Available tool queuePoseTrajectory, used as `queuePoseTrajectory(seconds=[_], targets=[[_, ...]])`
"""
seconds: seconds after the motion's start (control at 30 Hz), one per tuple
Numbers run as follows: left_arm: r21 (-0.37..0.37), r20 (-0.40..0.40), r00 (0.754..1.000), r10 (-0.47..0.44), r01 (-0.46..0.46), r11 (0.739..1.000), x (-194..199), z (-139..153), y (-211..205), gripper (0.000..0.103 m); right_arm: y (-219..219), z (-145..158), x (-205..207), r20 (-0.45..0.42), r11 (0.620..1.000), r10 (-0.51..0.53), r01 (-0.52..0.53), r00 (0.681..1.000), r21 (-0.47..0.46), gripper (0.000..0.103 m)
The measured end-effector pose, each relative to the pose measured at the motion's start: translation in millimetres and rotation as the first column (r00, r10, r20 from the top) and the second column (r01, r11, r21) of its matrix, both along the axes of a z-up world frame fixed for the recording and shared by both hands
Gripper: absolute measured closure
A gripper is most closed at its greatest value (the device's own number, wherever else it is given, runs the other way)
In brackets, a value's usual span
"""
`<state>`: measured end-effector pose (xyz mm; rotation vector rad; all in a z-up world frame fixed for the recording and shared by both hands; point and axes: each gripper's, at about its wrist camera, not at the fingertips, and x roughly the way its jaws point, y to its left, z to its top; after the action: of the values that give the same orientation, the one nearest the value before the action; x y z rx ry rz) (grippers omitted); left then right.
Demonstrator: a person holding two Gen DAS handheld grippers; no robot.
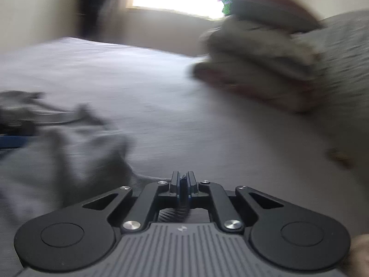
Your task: Fold clothes
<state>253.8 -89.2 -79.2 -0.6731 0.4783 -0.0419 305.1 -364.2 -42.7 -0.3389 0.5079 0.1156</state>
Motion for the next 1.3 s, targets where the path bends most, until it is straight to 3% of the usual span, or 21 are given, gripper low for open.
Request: queuePoseTrajectory(seconds=[0.1,0.3,0.33,0.57,0.73,0.83,0.97,1.1,1.3], targets=[[0.001,0.0,1.0,0.001,-0.001,1.0,0,0,-1,0.041,-9,-6,9,0.001,0.995,-0.095,0.095,0.996,-0.028,0.098],[0.003,0.001,1.0,0.002,-0.002,1.0,0,0,-3,0.04,-23,-18,20,-0.077,0.99,-0.094,0.102,0.993,0.099,0.095],[0.003,0.001,1.0,0.002,-0.002,1.0,0,0,-3,0.04,-26,-15,20,-0.083,0.987,-0.092,0.102,0.992,0.121,0.091],[0.033,-0.006,1.0,-0.008,0.008,0.999,-2,5,-7,0.038,-15,12,16,-0.072,0.956,-0.014,0.035,0.997,0.292,0.072],[0.113,-0.063,0.994,-0.087,0.094,0.989,10,19,-12,0.033,-29,8,12,-0.092,0.933,0.056,-0.019,0.994,0.359,0.071],[0.228,-0.109,0.978,-0.18,0.201,0.953,40,33,-13,0.033,-50,13,11,-0.103,0.906,0.045,0.003,0.994,0.424,0.07],[0.421,-0.126,0.953,-0.277,0.304,0.854,87,45,-15,0.033,-69,14,8,-0.123,0.857,0.085,-0.01,0.989,0.514,0.064],[0.493,-0.185,0.919,-0.349,0.393,0.776,125,40,-7,0.035,-78,5,7,-0.185,0.859,0.132,-0.019,0.974,0.511,0.064],[0.425,-0.208,0.883,-0.421,0.469,0.774,161,28,9,0.036,-105,-6,5,-0.261,0.804,0.129,0.054,0.957,0.593,0.064]])
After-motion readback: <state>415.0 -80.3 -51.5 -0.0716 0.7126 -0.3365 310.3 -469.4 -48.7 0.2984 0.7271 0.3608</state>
